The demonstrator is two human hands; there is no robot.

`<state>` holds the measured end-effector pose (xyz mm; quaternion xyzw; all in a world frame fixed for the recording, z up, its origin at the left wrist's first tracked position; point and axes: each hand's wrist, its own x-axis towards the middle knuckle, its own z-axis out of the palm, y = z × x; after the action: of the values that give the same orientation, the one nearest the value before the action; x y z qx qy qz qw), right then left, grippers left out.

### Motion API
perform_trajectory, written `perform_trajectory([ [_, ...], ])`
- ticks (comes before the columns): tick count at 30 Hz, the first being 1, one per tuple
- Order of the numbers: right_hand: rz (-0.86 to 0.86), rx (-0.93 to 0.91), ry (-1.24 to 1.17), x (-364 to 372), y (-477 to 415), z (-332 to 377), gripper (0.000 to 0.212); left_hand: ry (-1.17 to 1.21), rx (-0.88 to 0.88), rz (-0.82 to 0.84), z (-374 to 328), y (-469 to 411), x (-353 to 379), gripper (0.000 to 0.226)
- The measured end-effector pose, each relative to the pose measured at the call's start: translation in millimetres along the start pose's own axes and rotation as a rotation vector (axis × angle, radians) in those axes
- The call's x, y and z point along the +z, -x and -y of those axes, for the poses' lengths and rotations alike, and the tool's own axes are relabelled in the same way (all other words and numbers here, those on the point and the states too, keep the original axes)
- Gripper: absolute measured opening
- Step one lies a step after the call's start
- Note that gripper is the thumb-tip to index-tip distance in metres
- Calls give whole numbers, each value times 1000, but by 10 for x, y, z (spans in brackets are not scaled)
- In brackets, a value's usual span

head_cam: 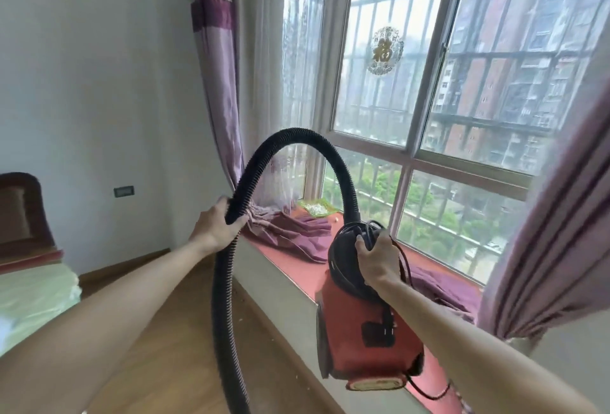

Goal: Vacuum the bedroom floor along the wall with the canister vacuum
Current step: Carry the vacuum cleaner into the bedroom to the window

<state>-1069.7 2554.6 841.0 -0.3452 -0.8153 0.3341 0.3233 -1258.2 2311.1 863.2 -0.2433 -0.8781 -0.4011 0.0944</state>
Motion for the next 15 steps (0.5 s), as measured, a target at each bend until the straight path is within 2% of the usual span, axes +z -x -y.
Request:
perform_trajectory([
  [15, 245, -120, -71, 1997, -1004, 851, 27, -152, -209, -185, 1409, -875, -505, 34],
])
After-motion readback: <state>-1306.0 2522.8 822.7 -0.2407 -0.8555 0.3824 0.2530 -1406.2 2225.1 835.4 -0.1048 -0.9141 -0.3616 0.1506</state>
